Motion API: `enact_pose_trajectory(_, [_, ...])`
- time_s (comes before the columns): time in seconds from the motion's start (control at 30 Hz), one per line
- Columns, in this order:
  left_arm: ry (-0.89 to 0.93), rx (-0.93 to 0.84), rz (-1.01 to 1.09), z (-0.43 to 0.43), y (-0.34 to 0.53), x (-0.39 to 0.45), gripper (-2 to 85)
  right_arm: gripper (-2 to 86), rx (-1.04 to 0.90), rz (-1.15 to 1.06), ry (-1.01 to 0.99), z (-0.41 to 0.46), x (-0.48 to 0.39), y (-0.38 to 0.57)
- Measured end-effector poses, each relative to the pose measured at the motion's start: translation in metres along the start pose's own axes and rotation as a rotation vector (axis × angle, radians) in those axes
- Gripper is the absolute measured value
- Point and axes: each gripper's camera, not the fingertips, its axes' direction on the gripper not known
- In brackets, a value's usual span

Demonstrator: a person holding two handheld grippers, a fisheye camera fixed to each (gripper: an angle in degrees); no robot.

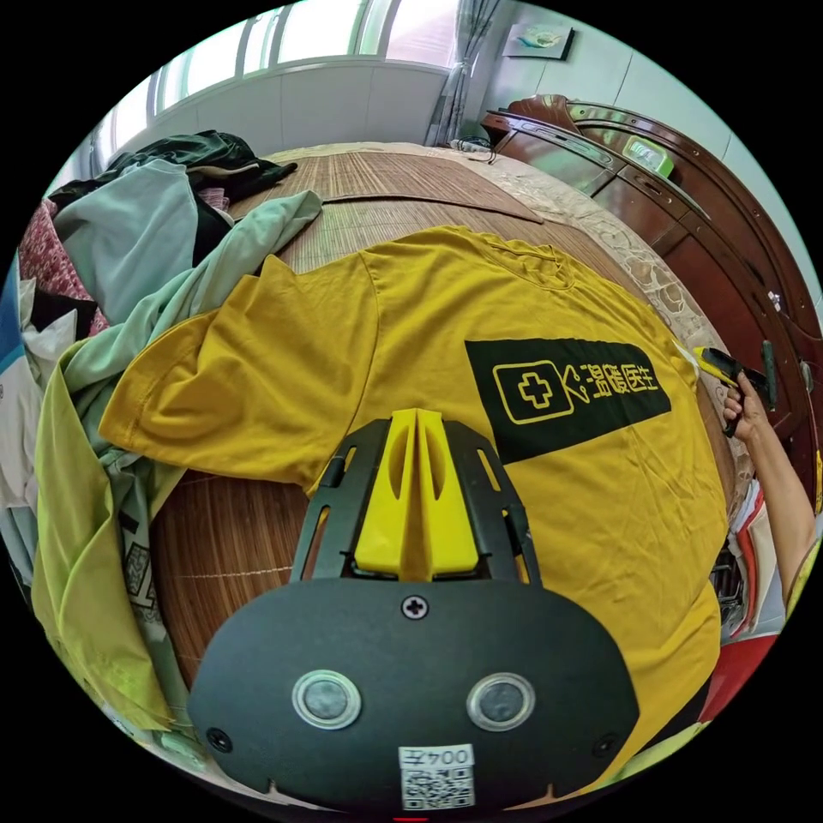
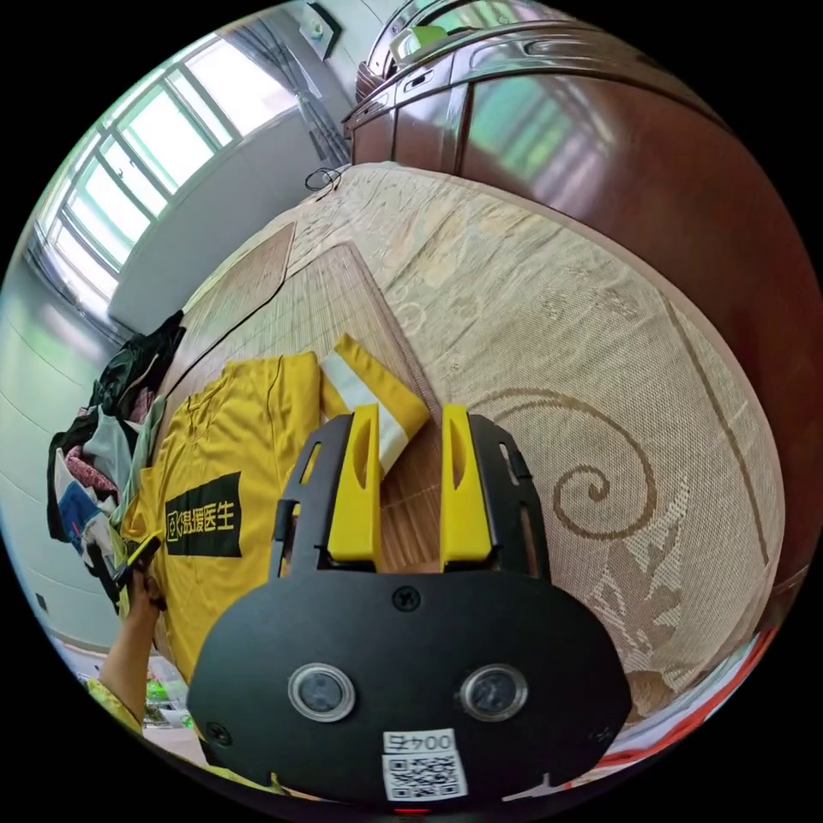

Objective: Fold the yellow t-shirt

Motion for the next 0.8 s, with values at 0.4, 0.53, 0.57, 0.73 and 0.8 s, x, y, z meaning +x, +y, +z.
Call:
enact_pose_trajectory(0.4, [0.004, 0.000, -0.002, 0.001, -0.003, -0.013, 0.0, 5.0, 0.056, 0.205, 0.238, -0.028, 0.009, 0.046])
enact_pose_trajectory(0.53, [0.033, 0.001, -0.015, 0.001, -0.005, -0.022, 0.0, 6.2, 0.101, 0.118, 0.082, -0.033, 0.015, 0.065])
enact_pose_trajectory(0.57, [0.033, 0.001, -0.015, 0.001, -0.005, -0.023, 0.0, 7.0, 0.088, 0.055, 0.061, -0.029, 0.010, 0.069])
enact_pose_trajectory(0.73, [0.030, 0.001, -0.014, -0.001, -0.007, -0.025, 0.0, 8.8, -0.002, -0.212, 0.130, 0.003, -0.017, 0.074])
enact_pose_trajectory(0.8, [0.036, 0.001, -0.017, -0.001, -0.008, -0.028, 0.0, 9.7, -0.033, -0.324, 0.203, 0.019, -0.033, 0.067])
